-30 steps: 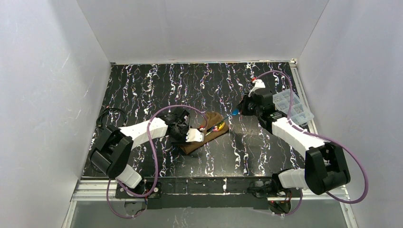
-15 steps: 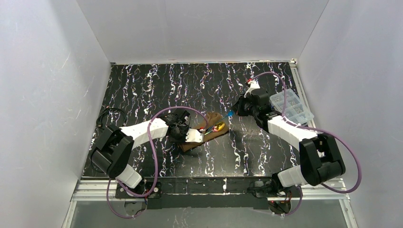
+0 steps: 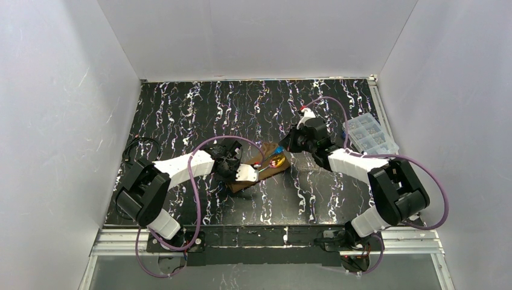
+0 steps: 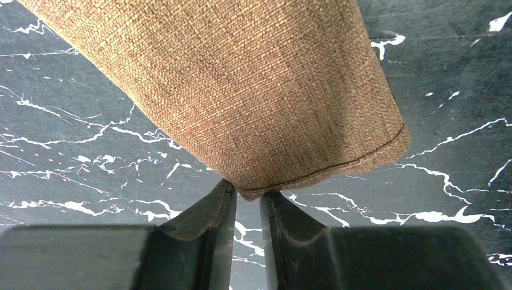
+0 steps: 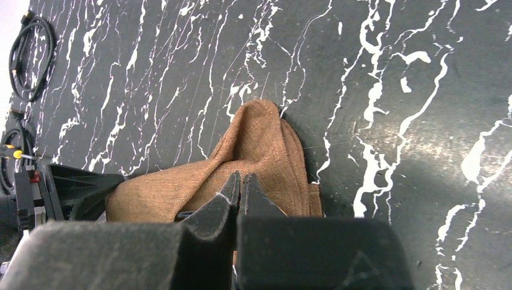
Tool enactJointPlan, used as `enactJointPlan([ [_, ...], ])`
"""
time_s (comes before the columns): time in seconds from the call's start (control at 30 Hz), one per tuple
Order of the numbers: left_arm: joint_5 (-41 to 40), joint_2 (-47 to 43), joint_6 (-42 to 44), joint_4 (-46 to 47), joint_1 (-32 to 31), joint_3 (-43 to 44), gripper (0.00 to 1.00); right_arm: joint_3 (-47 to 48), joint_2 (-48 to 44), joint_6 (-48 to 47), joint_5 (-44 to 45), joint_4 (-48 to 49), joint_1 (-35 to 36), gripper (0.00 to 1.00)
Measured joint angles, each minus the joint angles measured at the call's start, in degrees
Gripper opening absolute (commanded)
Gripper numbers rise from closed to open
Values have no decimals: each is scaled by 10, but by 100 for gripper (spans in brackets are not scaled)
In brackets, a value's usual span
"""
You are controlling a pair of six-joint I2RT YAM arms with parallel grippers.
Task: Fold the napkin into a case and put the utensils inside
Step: Insert the fork into the folded napkin.
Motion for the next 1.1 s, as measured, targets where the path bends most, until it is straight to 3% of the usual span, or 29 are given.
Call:
enactJointPlan([
  [0.27, -2, 2, 0, -2, -1, 2, 16, 0, 18, 9, 5, 19, 24, 1],
  [0.43, -8, 4, 0, -4, -1, 3, 14, 0, 29, 12, 12, 31, 37, 7],
  [0.5, -11, 4, 0, -6, -1, 3, 14, 0, 32, 13, 15, 32, 41, 14],
  [0.67, -13, 4, 0, -7, -1, 3, 13, 0, 37, 8, 23, 21, 51, 45],
  [0.9, -13, 4, 2, -8, -1, 3, 12, 2, 41, -6, 35, -16, 59, 59],
  [1.1, -15, 4, 7, -8, -2, 3, 15, 34, 38, -30, 65, -79, 59, 77],
])
